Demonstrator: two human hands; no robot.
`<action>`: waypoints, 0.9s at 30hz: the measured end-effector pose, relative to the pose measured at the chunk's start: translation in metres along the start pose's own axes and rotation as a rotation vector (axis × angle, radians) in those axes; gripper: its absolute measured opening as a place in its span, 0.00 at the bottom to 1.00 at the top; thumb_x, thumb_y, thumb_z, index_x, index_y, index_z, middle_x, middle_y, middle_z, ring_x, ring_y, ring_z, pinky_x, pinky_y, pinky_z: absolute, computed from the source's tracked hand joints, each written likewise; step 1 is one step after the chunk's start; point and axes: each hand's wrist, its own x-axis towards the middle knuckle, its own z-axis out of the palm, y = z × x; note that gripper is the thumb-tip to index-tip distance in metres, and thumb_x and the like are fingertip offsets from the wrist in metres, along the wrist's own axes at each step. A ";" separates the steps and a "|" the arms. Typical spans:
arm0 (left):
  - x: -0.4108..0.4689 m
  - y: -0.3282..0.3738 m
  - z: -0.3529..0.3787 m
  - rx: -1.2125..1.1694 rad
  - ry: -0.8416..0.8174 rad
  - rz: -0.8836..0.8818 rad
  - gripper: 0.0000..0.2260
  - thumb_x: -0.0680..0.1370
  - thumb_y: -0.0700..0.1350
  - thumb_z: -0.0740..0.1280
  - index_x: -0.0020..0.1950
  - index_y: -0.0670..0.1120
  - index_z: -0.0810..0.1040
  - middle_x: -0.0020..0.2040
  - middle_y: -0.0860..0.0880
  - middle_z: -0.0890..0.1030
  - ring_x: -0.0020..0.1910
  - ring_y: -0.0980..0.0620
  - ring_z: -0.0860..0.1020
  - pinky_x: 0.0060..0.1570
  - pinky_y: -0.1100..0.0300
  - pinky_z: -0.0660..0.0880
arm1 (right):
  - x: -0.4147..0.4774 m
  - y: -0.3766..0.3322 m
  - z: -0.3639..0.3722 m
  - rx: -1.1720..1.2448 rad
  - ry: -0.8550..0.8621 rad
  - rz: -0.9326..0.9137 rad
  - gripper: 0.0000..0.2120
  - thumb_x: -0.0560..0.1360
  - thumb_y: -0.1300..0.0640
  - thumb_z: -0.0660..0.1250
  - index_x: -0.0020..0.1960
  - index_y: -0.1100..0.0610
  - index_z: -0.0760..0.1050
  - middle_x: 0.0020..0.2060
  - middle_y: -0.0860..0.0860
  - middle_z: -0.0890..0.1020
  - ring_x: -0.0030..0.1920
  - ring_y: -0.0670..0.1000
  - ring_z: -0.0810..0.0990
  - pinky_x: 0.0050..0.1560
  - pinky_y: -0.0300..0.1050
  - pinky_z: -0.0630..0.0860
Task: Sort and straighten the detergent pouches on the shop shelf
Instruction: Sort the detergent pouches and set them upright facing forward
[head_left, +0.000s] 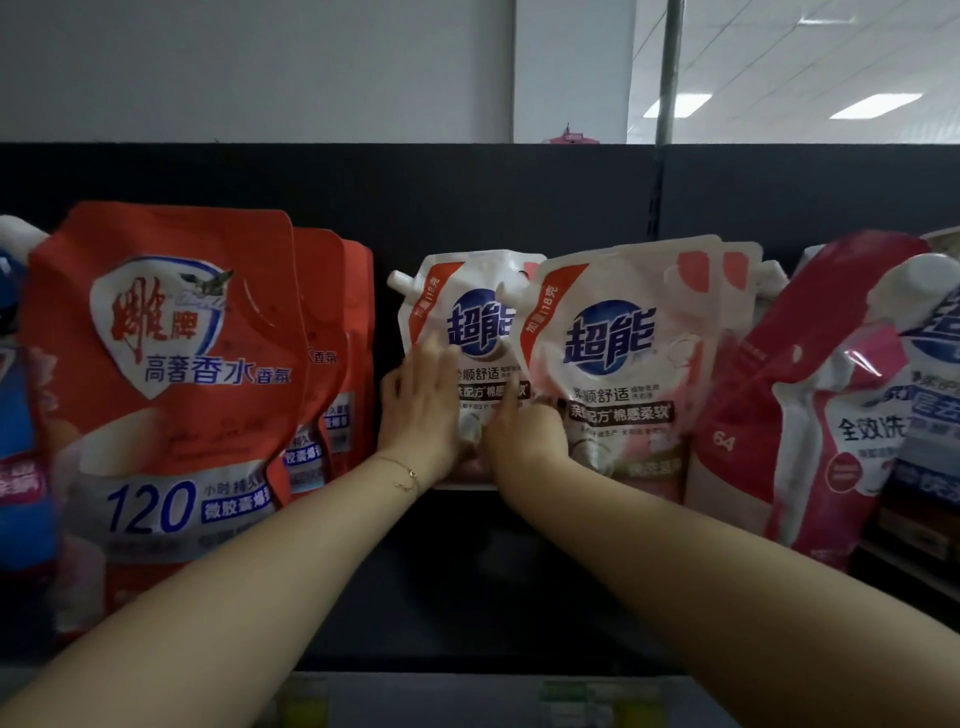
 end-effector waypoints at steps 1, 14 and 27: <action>0.003 -0.002 0.004 0.074 -0.064 0.082 0.40 0.73 0.57 0.69 0.76 0.46 0.50 0.77 0.43 0.47 0.76 0.44 0.47 0.72 0.47 0.54 | 0.003 0.000 -0.002 0.025 -0.013 0.020 0.25 0.82 0.63 0.51 0.77 0.65 0.49 0.75 0.67 0.42 0.64 0.64 0.73 0.47 0.48 0.76; 0.014 -0.030 0.068 0.224 -0.005 0.242 0.23 0.79 0.51 0.50 0.72 0.45 0.63 0.78 0.46 0.53 0.69 0.48 0.66 0.61 0.52 0.65 | 0.026 0.007 0.003 0.158 -0.111 0.100 0.43 0.80 0.48 0.55 0.72 0.71 0.29 0.72 0.66 0.61 0.72 0.63 0.63 0.70 0.56 0.60; 0.025 -0.010 0.038 0.260 -0.476 0.040 0.34 0.81 0.58 0.53 0.77 0.53 0.33 0.76 0.51 0.30 0.76 0.46 0.35 0.71 0.45 0.52 | 0.026 0.013 -0.001 0.209 -0.122 0.064 0.42 0.80 0.46 0.54 0.74 0.67 0.29 0.73 0.70 0.58 0.73 0.66 0.60 0.70 0.60 0.59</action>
